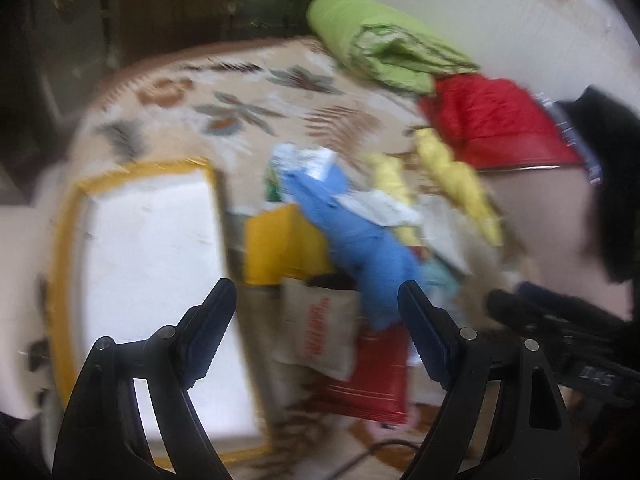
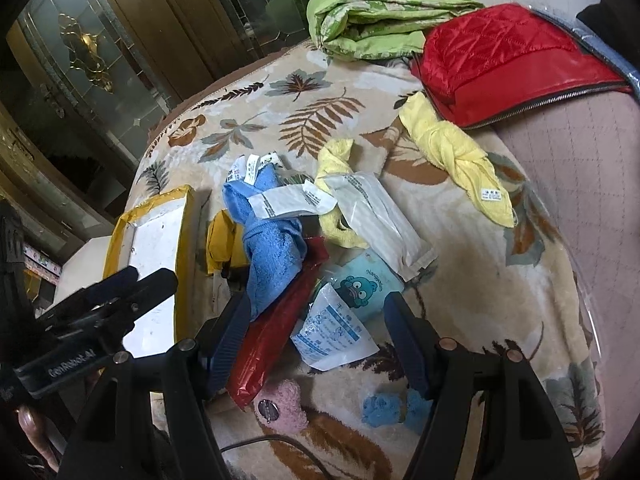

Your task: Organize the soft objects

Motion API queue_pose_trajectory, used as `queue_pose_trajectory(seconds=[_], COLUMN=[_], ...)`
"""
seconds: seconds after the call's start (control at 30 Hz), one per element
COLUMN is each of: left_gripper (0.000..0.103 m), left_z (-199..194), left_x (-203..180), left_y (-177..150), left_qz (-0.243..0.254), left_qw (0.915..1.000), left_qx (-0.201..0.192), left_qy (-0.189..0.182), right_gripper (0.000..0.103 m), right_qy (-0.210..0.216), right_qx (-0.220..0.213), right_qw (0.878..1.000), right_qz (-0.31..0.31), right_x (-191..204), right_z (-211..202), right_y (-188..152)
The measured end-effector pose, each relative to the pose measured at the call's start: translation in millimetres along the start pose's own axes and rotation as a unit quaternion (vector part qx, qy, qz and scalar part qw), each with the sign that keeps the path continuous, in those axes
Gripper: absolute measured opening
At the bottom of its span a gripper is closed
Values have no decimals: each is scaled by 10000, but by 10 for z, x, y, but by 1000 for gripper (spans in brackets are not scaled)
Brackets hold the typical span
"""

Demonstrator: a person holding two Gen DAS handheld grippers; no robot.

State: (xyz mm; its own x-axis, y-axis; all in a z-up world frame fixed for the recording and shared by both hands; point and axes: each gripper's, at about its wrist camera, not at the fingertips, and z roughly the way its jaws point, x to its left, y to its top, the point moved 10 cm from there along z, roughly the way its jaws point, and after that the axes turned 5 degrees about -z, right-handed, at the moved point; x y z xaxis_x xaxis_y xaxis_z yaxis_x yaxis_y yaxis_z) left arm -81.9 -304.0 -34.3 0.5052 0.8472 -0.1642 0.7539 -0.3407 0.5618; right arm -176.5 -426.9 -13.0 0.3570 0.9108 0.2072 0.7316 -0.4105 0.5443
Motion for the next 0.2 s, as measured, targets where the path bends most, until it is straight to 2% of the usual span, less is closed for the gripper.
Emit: queue_pose_trajectory(seconds=[0.2], left_gripper=[83], left_z=[-121], left_x=[137], left_y=[14], left_qz=[48], left_qw=[9991], left_qx=[-386], left_qy=[149], right_gripper=[69], right_qy=[34], right_qx=[55], right_qw=[10000], right_qz=[-66], right_x=[77], right_z=[15], right_y=[-33])
